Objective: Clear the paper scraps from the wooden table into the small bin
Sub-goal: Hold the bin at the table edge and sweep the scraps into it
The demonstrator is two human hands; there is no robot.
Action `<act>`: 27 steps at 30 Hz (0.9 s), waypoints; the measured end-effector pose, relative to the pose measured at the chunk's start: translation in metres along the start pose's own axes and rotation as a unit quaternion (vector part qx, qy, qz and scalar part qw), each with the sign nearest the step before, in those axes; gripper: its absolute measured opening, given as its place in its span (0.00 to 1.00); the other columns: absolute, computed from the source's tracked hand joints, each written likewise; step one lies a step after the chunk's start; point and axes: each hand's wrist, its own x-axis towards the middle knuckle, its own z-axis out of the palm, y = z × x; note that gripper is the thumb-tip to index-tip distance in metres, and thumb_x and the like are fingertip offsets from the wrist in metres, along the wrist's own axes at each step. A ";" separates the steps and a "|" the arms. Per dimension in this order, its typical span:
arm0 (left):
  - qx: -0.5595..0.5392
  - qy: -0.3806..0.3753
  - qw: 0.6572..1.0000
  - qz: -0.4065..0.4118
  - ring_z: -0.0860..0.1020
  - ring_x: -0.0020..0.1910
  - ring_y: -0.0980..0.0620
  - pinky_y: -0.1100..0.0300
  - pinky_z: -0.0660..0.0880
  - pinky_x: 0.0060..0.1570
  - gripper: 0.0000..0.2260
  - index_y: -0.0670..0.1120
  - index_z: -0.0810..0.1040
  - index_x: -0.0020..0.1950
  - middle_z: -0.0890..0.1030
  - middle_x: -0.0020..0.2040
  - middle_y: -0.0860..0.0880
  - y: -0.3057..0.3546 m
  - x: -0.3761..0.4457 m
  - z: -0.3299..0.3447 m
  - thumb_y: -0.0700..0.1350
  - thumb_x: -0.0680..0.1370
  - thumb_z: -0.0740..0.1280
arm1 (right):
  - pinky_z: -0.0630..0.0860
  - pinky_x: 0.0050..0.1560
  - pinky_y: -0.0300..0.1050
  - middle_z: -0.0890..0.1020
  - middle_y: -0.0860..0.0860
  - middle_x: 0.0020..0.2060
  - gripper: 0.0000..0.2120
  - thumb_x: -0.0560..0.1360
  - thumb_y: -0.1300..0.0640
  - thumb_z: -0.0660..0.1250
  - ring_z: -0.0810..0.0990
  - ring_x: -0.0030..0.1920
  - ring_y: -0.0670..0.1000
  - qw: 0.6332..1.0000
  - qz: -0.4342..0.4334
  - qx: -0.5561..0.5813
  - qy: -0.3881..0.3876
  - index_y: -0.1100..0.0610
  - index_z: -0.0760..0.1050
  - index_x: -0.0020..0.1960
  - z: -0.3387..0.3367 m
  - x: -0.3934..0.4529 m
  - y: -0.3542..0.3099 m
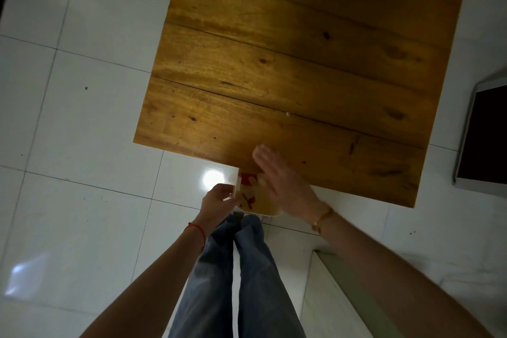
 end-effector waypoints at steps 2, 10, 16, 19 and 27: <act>-0.001 0.000 1.000 -0.003 0.81 0.53 0.45 0.48 0.76 0.60 0.18 0.42 0.79 0.57 0.83 0.54 0.45 -0.001 -0.001 0.000 0.50 0.71 0.74 | 0.47 0.78 0.51 0.45 0.48 0.78 0.26 0.83 0.48 0.45 0.38 0.77 0.46 0.998 -0.050 0.007 -0.049 0.52 0.43 0.79 0.021 -0.029 -0.010; -0.011 0.002 1.000 0.012 0.81 0.50 0.46 0.50 0.76 0.58 0.15 0.43 0.80 0.54 0.83 0.51 0.47 0.000 0.000 0.000 0.51 0.72 0.73 | 0.46 0.77 0.51 0.46 0.49 0.79 0.26 0.83 0.50 0.48 0.41 0.78 0.47 0.987 0.099 0.038 0.120 0.54 0.47 0.78 -0.024 0.021 0.018; -0.048 0.010 0.999 0.023 0.80 0.39 0.57 0.63 0.76 0.43 0.06 0.53 0.78 0.38 0.82 0.38 0.54 -0.001 0.000 -0.002 0.45 0.72 0.73 | 0.42 0.76 0.46 0.46 0.52 0.79 0.27 0.83 0.50 0.49 0.42 0.78 0.49 0.984 0.151 0.031 0.095 0.57 0.46 0.79 -0.041 0.052 0.040; -0.056 0.012 0.998 0.021 0.80 0.40 0.56 0.62 0.76 0.44 0.06 0.53 0.78 0.39 0.82 0.39 0.54 -0.005 0.000 -0.004 0.45 0.72 0.73 | 0.39 0.75 0.48 0.43 0.49 0.78 0.28 0.83 0.48 0.48 0.38 0.77 0.48 0.992 0.104 0.014 0.066 0.54 0.44 0.79 -0.020 0.029 0.021; -0.030 0.019 0.999 0.027 0.80 0.37 0.59 0.67 0.74 0.37 0.07 0.55 0.78 0.36 0.82 0.35 0.58 -0.018 -0.017 -0.008 0.49 0.72 0.73 | 0.46 0.77 0.47 0.48 0.50 0.78 0.26 0.83 0.47 0.45 0.44 0.78 0.48 0.999 -0.004 0.017 -0.039 0.54 0.47 0.79 0.042 -0.050 -0.032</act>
